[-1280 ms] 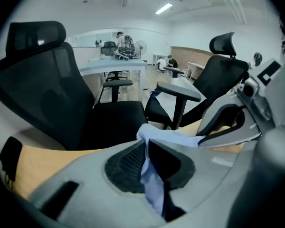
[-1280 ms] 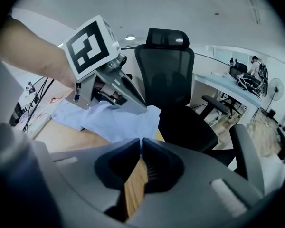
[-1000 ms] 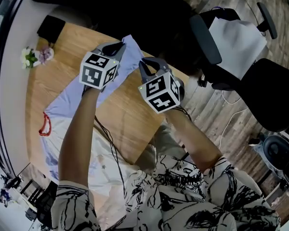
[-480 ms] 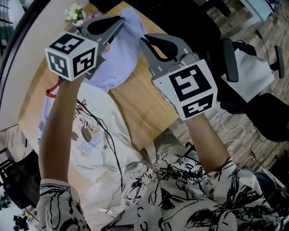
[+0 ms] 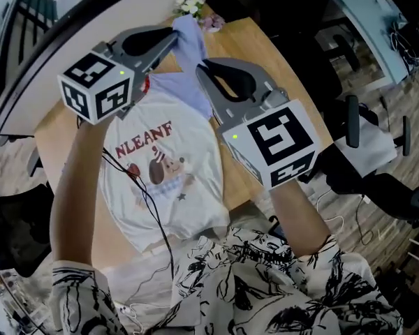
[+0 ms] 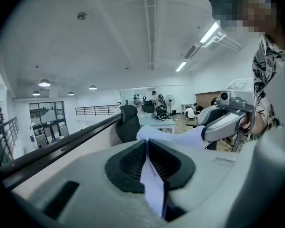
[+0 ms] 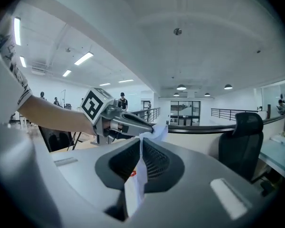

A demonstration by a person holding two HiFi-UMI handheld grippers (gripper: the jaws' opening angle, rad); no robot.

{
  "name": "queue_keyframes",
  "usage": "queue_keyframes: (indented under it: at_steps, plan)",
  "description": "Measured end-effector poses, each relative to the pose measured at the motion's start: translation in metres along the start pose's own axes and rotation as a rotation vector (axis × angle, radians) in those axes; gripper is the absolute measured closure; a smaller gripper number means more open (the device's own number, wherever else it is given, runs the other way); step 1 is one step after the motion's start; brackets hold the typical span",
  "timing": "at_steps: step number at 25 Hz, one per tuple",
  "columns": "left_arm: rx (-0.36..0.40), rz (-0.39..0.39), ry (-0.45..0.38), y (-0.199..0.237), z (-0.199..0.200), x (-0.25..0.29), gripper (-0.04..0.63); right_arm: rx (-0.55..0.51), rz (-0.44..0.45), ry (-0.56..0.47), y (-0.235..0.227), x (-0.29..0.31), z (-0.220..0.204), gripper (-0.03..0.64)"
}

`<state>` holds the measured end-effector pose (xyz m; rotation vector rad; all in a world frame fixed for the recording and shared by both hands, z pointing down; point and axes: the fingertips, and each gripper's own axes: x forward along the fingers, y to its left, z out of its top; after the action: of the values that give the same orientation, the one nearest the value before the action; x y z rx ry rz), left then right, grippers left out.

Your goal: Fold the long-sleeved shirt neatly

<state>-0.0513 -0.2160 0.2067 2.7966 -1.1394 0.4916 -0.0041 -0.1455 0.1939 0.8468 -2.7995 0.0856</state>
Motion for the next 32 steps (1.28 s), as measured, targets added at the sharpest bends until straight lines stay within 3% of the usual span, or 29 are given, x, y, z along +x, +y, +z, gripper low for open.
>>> queue_keyframes:
  at_steps: [6, 12, 23, 29, 32]
  plan:
    - [-0.029, 0.051, 0.021, 0.035, -0.055, -0.091, 0.566, 0.005, 0.071, 0.022, 0.096, 0.061, -0.004, 0.589]
    - [-0.079, 0.073, 0.096, 0.062, -0.15, -0.15, 0.565, -0.045, 0.049, 0.098, 0.167, 0.122, -0.062, 0.589]
    - [-0.274, 0.158, 0.316, 0.099, -0.351, -0.192, 0.555, -0.182, 0.04, 0.318, 0.25, 0.22, -0.202, 0.586]
    - [-0.343, 0.183, 0.375, 0.121, -0.411, -0.209, 0.546, -0.287, 0.07, 0.388, 0.286, 0.263, -0.245, 0.584]
    - [-0.386, 0.219, 0.384, 0.132, -0.43, -0.23, 0.534, -0.297, 0.165, 0.394, 0.316, 0.276, -0.265, 0.575]
